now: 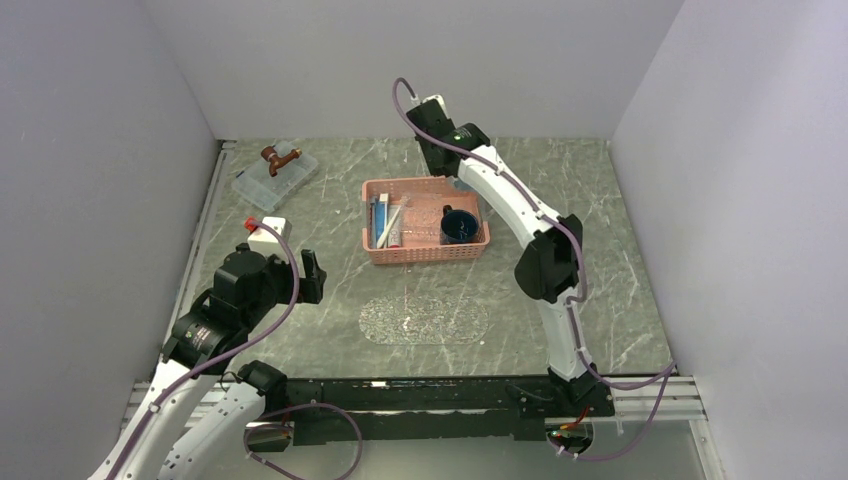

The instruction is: Prepare toiletry sets of a toothbrush and toothpaste on the tray

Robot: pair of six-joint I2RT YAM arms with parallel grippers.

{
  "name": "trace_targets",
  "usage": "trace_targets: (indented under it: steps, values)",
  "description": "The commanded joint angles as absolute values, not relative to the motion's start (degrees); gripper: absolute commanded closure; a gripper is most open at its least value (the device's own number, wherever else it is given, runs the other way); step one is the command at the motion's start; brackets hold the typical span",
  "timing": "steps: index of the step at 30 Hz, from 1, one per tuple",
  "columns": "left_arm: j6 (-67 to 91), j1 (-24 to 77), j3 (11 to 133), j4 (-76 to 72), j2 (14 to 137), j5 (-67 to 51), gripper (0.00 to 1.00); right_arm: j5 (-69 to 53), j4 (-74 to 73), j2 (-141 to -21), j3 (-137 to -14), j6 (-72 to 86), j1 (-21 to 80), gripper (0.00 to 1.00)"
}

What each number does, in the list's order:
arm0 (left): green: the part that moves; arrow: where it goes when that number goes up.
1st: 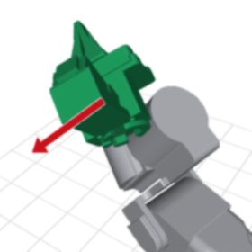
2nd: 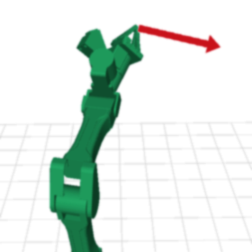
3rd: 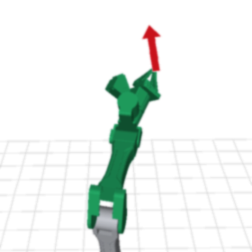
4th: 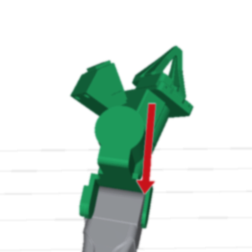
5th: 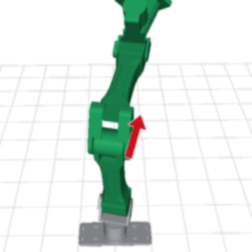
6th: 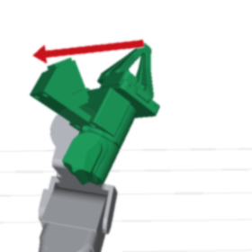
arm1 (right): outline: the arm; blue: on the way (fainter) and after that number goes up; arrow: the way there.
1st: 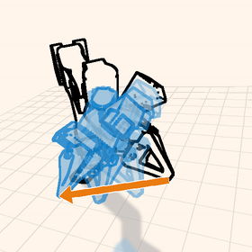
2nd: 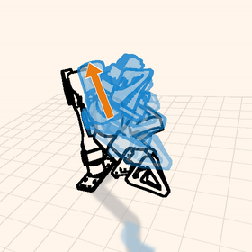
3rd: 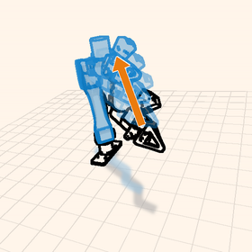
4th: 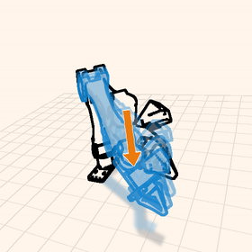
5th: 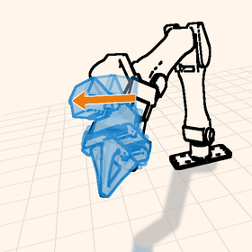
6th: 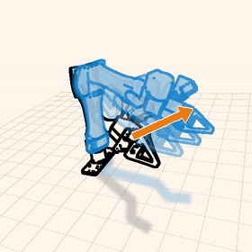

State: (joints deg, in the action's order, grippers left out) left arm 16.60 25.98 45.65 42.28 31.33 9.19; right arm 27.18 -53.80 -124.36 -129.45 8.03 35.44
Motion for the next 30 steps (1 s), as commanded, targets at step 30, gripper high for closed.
trace_targets:
  steps: [30]
  values:
    - [16.08, 26.01, 45.79, 40.61, 29.97, 8.96, 0.01, 12.75, -42.10, -73.76, -69.63, 10.19, 47.71, 1.00]
